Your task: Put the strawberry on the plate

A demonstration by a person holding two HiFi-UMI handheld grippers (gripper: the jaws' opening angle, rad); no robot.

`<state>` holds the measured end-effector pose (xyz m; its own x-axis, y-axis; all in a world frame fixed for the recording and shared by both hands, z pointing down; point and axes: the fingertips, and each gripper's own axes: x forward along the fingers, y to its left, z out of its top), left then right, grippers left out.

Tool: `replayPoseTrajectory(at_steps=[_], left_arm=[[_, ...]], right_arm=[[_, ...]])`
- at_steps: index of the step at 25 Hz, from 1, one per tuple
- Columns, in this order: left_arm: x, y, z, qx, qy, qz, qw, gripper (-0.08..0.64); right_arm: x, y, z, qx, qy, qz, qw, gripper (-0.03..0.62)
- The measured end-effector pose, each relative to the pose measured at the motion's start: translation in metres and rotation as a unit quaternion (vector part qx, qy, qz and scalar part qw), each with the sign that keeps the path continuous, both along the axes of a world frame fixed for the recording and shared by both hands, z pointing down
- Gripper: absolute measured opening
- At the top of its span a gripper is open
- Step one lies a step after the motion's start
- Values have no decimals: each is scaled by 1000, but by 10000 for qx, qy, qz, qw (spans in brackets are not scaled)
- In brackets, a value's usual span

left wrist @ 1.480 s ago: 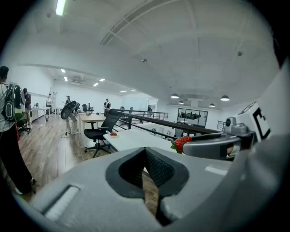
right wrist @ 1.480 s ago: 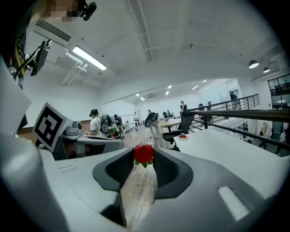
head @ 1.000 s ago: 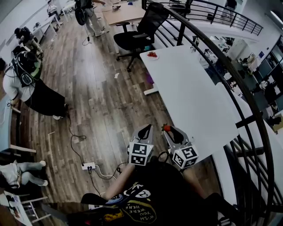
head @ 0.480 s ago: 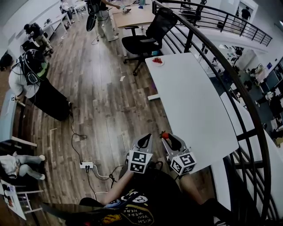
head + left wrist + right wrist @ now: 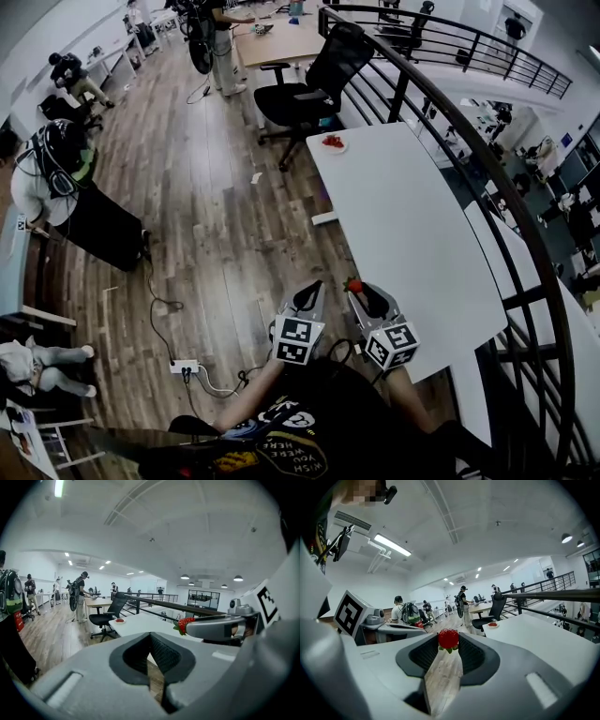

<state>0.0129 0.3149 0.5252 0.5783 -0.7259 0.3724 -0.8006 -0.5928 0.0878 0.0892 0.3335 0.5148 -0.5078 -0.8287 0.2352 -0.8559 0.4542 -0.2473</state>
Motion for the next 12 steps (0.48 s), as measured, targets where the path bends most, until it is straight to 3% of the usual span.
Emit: replayPoseTrajectory(at_steps=[7,12], left_arm=[[-13,-50,-7,178,110,241,9995,5],[-15,-64,8,-7,181,323,9993,5]], right_arm=[[-22,-47,-7,171,71,222,9996,137],[-30,-57,4,8,84,343,9994,137]])
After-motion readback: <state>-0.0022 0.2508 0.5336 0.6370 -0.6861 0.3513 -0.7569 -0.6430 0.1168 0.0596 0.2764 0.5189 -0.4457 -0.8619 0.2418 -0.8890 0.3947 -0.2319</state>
